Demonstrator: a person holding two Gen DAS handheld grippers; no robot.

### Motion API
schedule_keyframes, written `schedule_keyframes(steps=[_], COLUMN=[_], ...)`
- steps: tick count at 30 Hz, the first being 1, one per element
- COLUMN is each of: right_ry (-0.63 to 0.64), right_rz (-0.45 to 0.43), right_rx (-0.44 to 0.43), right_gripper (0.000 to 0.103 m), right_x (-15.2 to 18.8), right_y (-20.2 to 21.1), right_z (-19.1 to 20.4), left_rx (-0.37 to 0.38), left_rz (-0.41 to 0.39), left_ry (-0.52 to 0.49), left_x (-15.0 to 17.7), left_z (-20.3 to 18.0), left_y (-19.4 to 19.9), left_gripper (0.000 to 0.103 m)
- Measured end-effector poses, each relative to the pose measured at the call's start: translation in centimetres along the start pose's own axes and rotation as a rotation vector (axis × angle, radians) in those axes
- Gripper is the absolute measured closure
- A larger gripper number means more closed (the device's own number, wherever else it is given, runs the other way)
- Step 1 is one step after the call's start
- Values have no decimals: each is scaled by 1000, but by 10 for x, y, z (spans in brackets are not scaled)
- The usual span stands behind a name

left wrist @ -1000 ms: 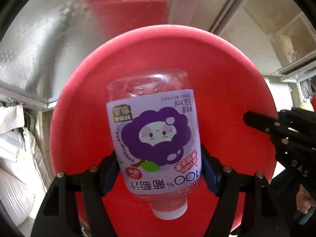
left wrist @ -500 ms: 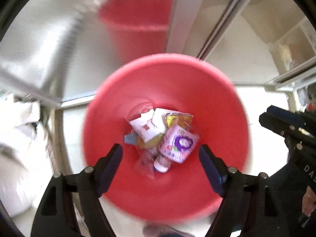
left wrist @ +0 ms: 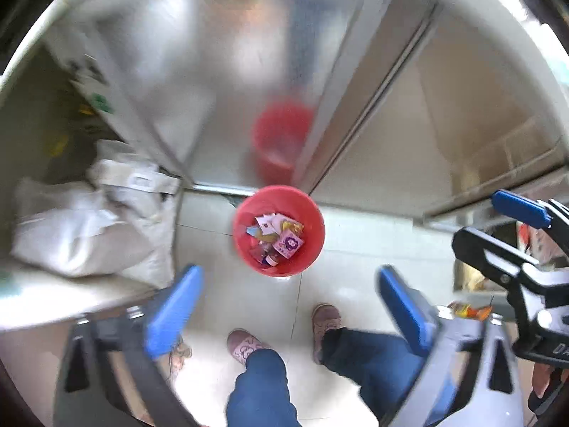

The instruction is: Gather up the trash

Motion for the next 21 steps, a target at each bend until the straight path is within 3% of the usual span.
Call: schedule_keyframes(steps=[3,5,10,16,21], right_ry=[47,78,105,66,33], right_rz=[-53,-98,-189,-228,-263], right_rx=[-3,8,37,55,83], right_gripper=[6,1,1,1,1], right_x=[-14,-18,-15,4,22], right_y=[76,124,222,288,306], right_z=[12,19,47,78,99], left_rx=[11,-17,-26,-18,-15], left_rz=[-40,-76,-136,-188,-234], left_ry=[28,27,30,-37,-58], left_x=[2,4,19,45,65], left_z=[-4,-1,4,12,25], left_y=[68,110,192,252,286], left_gripper=[0,0,0,0,0])
Point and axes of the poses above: each gripper's, at about its wrist camera, not at the fingertips, and y roughly against the way its jaws point, z to its left, x to its underside, the point moved 9 cm from there along -y, roughly the way its jaws point, and after that the axes turned 2 degrees about -x, right-handed, at the moved point
